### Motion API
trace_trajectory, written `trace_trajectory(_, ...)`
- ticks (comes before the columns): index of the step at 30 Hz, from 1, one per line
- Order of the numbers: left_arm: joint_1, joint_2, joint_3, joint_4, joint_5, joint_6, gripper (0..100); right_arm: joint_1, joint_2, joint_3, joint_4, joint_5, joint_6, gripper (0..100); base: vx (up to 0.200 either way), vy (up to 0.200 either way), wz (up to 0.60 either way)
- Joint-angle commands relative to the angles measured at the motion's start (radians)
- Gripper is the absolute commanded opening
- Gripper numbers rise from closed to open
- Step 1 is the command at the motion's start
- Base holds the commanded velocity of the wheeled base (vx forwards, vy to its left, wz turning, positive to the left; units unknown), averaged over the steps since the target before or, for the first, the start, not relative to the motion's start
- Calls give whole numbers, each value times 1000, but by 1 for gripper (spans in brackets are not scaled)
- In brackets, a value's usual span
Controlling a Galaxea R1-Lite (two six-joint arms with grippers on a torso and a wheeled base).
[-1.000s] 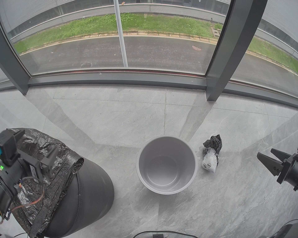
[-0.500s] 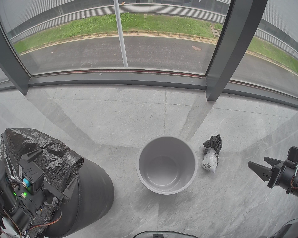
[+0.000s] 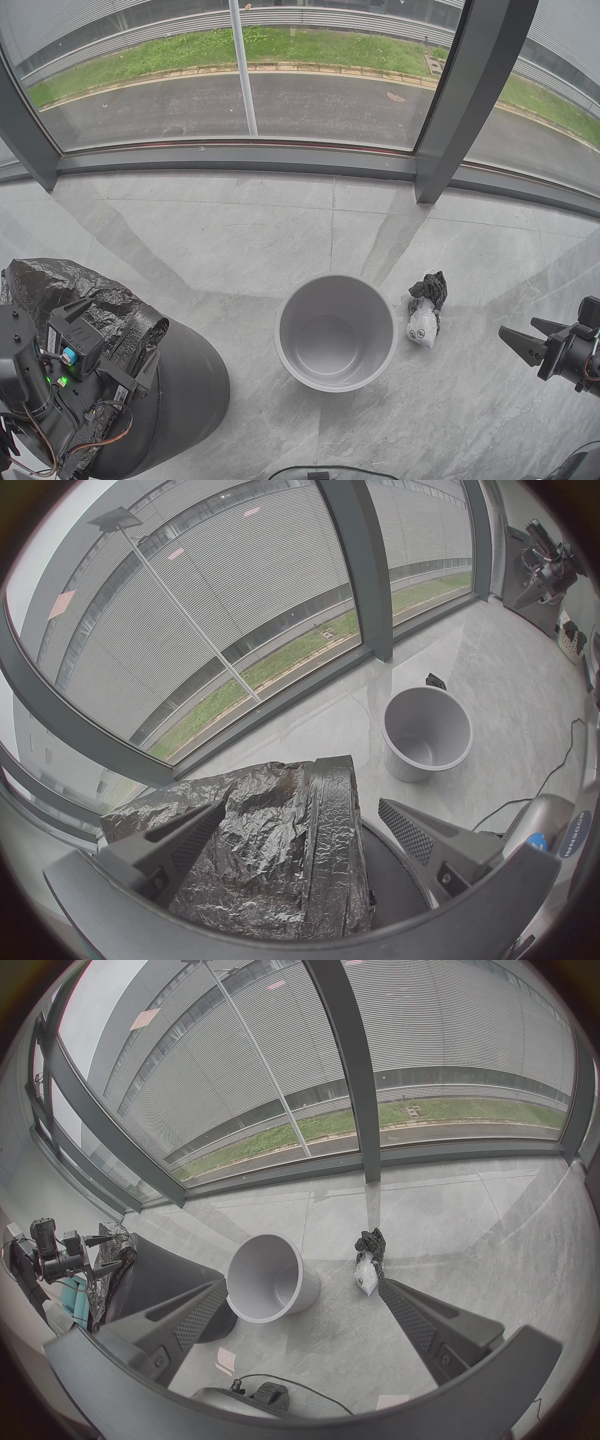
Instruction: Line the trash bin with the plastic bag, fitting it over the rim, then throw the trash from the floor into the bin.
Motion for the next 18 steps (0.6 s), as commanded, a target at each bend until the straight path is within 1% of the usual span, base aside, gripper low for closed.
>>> trace_trajectory(1, 9, 21, -2, 0, 0, 2, 100, 2, -4, 2, -1, 1, 0, 100, 0, 0, 0)
trace_trajectory(2, 30, 34, -7, -2, 0, 5, 100, 1, -5, 2, -1, 1, 0, 100, 0, 0, 0)
trace_trajectory(6, 59, 57, -25, -2, 0, 7, 100, 1, -11, 0, -1, 1, 0, 100, 0, 0, 0)
trace_trajectory(14, 67, 92, -47, -2, 3, 14, 100, 2, -11, 2, 1, 1, 0, 100, 0, 0, 0)
trace_trajectory(18, 87, 121, -65, -5, 3, 13, 100, 2, -13, 2, -1, -1, 0, 100, 0, 0, 0)
